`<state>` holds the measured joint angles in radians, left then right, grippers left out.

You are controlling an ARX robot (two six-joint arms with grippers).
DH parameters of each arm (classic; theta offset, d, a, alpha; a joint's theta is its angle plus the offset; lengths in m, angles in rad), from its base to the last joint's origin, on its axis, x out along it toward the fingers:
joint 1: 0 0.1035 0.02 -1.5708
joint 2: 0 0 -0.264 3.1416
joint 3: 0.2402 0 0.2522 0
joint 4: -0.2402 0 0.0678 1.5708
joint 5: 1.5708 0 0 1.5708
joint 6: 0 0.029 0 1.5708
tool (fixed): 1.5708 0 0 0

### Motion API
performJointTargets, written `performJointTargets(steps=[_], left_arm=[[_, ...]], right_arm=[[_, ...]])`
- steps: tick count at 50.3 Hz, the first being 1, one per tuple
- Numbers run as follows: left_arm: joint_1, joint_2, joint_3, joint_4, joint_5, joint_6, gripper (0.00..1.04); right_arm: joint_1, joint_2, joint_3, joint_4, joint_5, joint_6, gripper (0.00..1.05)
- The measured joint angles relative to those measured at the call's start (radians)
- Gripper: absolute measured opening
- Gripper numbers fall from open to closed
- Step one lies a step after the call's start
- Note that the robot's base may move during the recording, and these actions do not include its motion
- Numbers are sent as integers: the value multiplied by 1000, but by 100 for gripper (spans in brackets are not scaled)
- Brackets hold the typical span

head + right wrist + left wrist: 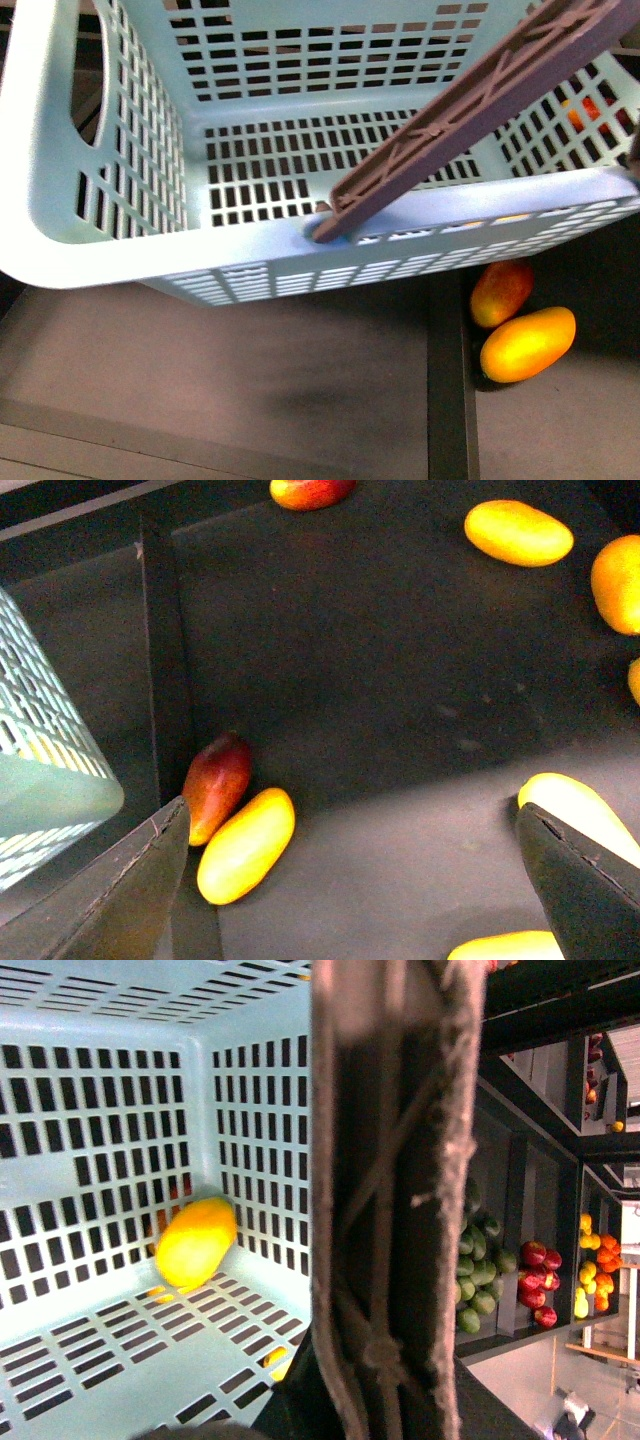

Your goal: Pick lemon and mango into basket

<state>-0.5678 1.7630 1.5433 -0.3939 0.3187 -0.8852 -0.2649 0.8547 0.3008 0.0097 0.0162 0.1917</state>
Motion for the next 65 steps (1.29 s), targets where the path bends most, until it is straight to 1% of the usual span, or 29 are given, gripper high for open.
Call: performJointTargets(steps=[4,10,11,13,16,20,23,27,28,29,33,39,51,65], left_arm=[[-1,1,0,0,15,-6,5],[-1,1,0,0,13,-7,5],[-1,1,0,0,13,-7,5],[-1,1,0,0,5,-7,5],[1,1,0,0,-4,-6,5],[2,1,0,0,-13,-1,5],[2,1,0,0,-13,1,5],[1,1,0,0,-7,-1,5],[1,1,0,0,-7,-1,5],[1,1,0,0,-5,-2,5],[1,1,0,0,0,-2,5],[1,1,0,0,3,-2,5],[1,1,0,0,0,-2,5],[2,1,0,0,-4,-2,5]], right_arm=[[-145,164,28,130,-122,-86,96],[-296,394,82,289,-211,-245,96],[-308,417,89,296,-216,-253,96],[-352,506,114,346,-255,-330,96],[-389,595,143,371,-291,-390,96],[-441,763,197,405,-335,-537,96],[-459,840,222,406,-360,-618,96],[-480,997,277,397,-373,-776,96],[-482,1014,284,395,-372,-784,96],[-484,1046,297,392,-368,-824,96],[-489,1141,336,389,-335,-909,96],[-493,1266,395,379,-294,-1003,96],[-495,1424,496,346,-270,-1083,96],[-498,1522,596,332,-259,-1094,96]])
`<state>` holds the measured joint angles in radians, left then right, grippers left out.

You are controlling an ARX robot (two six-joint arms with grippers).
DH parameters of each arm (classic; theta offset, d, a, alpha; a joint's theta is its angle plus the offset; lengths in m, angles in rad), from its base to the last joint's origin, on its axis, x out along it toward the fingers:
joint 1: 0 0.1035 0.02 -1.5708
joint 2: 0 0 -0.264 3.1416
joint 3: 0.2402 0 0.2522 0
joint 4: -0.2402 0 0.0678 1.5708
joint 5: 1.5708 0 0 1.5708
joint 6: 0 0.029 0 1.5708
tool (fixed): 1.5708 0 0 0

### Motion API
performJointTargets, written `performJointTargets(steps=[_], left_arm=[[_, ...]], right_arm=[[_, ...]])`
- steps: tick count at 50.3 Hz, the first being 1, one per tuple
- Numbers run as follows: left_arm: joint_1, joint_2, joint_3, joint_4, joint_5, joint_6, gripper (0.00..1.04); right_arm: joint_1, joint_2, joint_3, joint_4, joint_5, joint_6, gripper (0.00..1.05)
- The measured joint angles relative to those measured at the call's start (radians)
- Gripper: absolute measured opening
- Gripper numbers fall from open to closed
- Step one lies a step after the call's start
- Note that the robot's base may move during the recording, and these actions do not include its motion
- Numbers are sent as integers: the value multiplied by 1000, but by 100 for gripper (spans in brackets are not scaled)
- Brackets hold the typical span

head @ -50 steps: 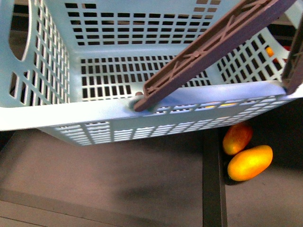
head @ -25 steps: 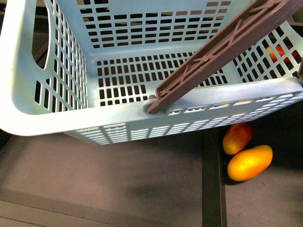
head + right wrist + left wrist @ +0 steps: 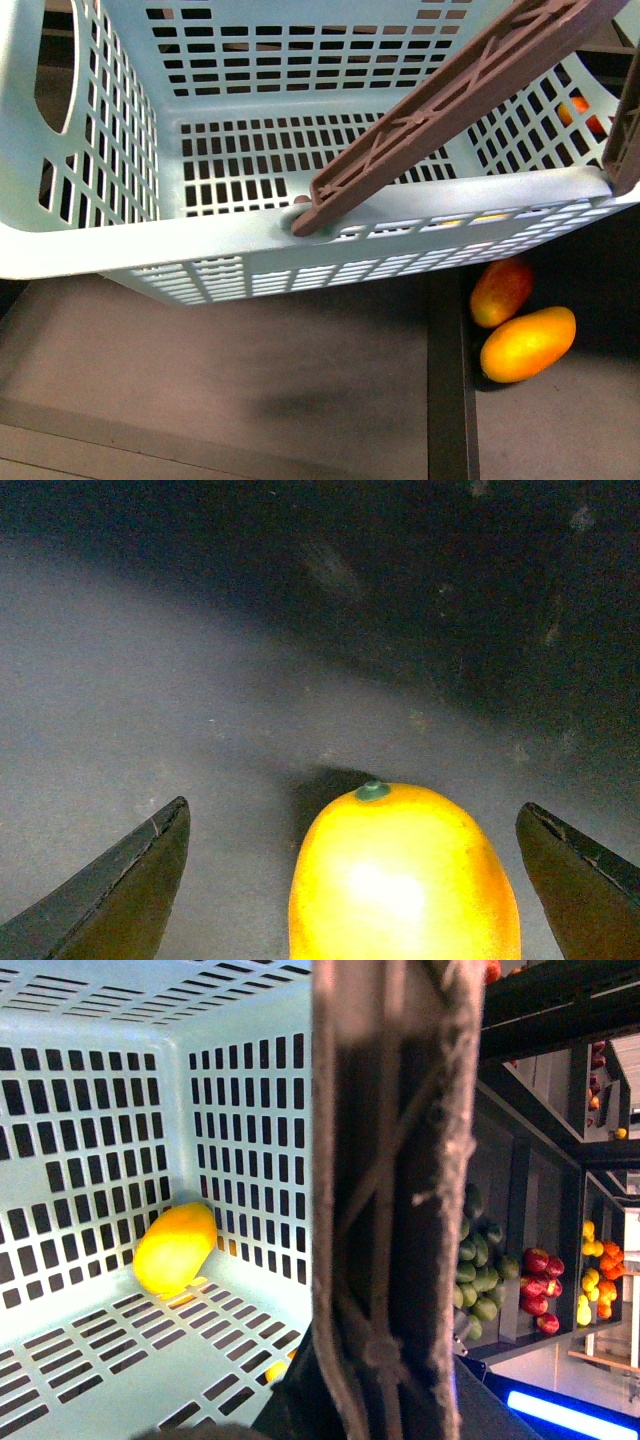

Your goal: Pick lemon and mango into basket

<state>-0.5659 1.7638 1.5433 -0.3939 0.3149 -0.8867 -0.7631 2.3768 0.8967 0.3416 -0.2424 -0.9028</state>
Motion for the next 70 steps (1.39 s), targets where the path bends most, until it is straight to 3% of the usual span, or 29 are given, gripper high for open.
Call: performJointTargets(steps=[28,45,70], left_arm=[[-1,0,0,0,0,0,5],[-1,0,0,0,2,0,5],[-1,0,0,0,2,0,5]], right_arm=[[-51,39,55,-82,-3,-23,96],[-56,71,82,-158,82,-106,96],[-56,80,84,-193,101,-158,96]])
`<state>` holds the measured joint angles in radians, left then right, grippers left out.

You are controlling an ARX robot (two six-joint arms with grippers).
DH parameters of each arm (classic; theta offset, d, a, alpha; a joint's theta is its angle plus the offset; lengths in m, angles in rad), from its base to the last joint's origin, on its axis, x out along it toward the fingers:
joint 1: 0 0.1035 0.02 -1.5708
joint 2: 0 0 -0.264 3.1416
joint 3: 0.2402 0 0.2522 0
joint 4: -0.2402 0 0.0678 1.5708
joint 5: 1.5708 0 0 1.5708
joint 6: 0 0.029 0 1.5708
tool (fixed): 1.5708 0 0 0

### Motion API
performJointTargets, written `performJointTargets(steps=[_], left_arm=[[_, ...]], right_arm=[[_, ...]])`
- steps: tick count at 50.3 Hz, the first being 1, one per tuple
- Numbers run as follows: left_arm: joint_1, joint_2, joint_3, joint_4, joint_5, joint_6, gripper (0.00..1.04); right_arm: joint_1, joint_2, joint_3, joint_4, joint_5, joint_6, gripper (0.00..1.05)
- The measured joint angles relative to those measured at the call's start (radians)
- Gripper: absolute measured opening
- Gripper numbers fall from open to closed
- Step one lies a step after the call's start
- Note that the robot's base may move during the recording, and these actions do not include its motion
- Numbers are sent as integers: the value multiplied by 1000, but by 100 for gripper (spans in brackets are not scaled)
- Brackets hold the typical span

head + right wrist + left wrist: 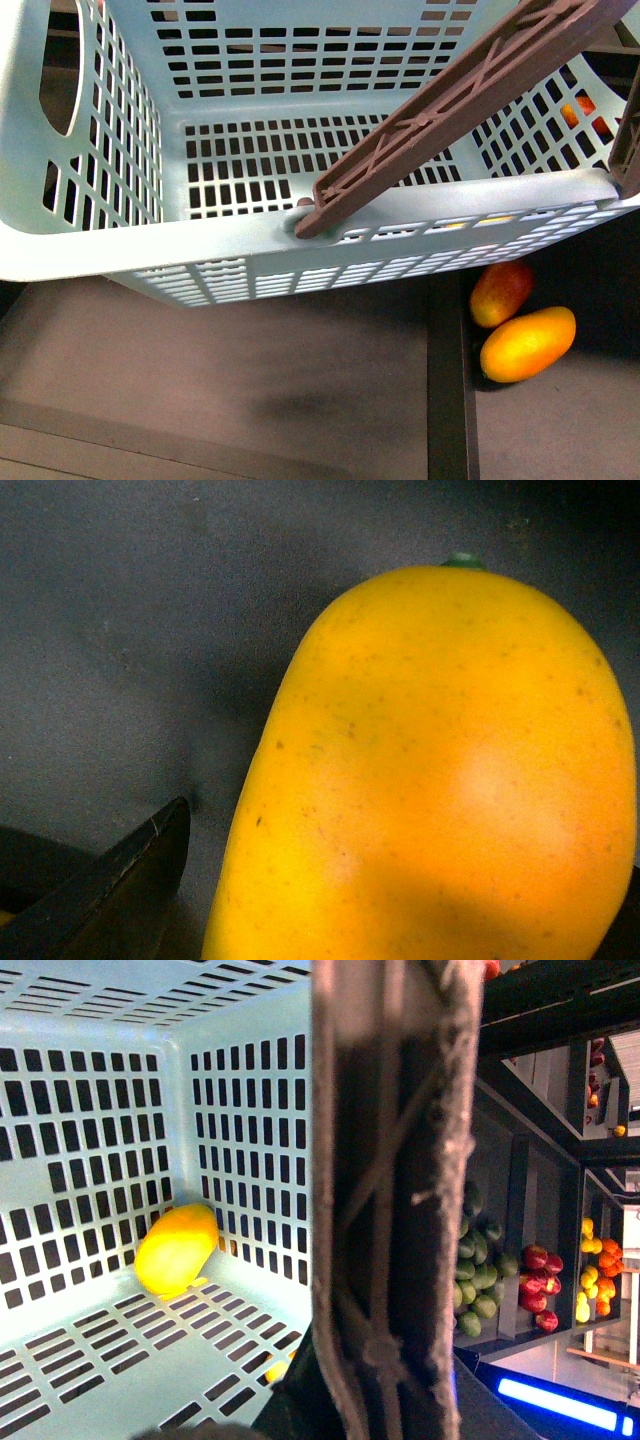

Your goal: Pick lemon and mango into basket

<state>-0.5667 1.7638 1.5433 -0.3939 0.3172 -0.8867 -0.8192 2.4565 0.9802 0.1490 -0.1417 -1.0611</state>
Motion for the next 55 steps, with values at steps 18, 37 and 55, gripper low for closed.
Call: performJointTargets(steps=[18,37,55], left_arm=[[0,0,0,0,-2,0,5],[0,0,0,0,-1,0,5],[0,0,0,0,-2,0,5]], right_arm=[[0,1,0,13,3,-2,68],[12,-35,-18,22,-93,87,66],[59,-487,-183,-23,-545,375,66]])
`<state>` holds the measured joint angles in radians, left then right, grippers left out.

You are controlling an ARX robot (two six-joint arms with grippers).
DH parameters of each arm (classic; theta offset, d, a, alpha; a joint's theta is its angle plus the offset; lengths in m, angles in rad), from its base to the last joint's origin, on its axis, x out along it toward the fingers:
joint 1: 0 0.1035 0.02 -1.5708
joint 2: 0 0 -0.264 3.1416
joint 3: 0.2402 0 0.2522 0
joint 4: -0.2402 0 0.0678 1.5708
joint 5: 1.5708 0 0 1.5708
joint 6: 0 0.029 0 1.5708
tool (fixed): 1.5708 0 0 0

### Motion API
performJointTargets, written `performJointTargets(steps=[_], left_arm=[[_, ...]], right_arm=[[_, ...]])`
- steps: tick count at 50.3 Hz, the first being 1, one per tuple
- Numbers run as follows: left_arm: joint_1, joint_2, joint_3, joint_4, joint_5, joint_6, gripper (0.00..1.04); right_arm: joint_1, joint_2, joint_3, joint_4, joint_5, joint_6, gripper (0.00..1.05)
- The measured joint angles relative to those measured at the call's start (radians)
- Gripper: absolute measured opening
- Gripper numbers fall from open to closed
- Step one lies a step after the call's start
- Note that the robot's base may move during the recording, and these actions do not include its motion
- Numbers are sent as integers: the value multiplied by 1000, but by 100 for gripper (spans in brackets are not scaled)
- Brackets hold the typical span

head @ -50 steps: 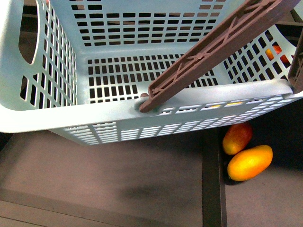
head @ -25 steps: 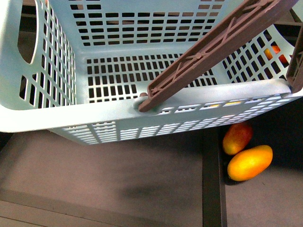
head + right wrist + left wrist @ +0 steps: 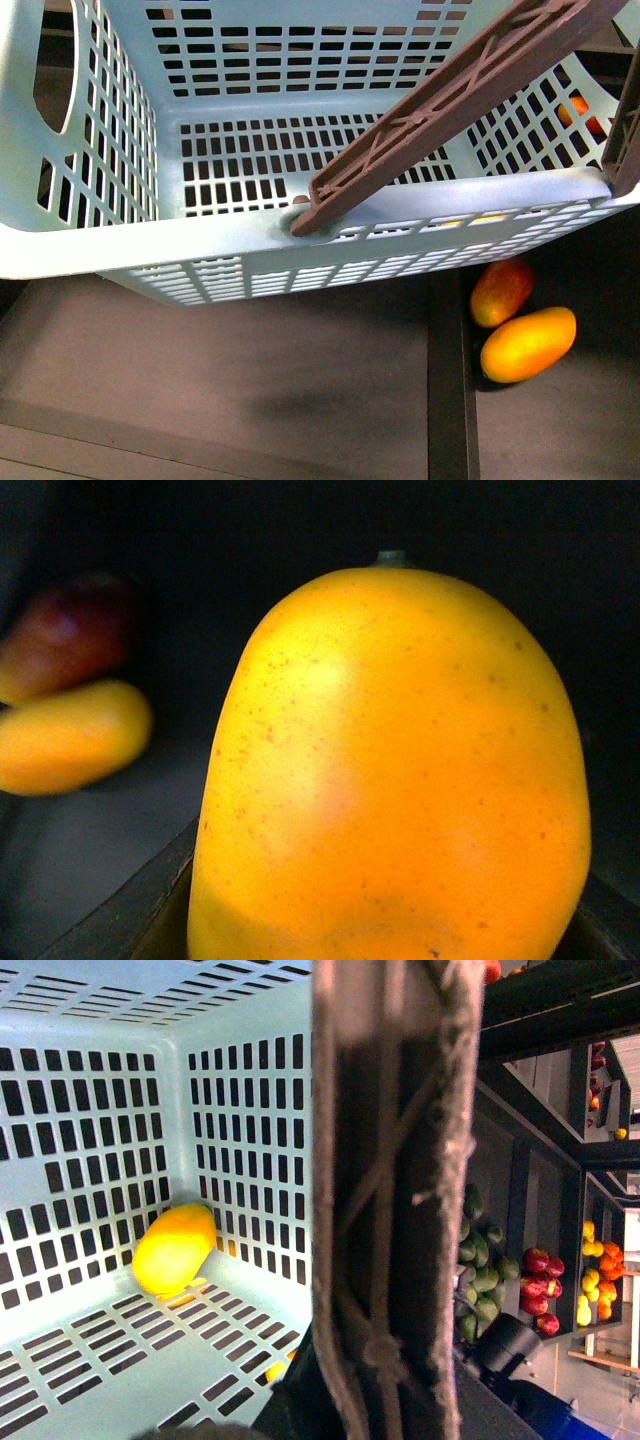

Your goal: Pick lemon and mango into basket

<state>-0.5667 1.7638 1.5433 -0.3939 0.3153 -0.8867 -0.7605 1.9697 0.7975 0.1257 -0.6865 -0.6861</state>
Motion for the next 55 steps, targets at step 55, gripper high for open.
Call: performJointTargets(steps=[55], left_arm=[[0,0,0,0,2,0,5]], right_arm=[[896,-658,-194,457,396,941,66]])
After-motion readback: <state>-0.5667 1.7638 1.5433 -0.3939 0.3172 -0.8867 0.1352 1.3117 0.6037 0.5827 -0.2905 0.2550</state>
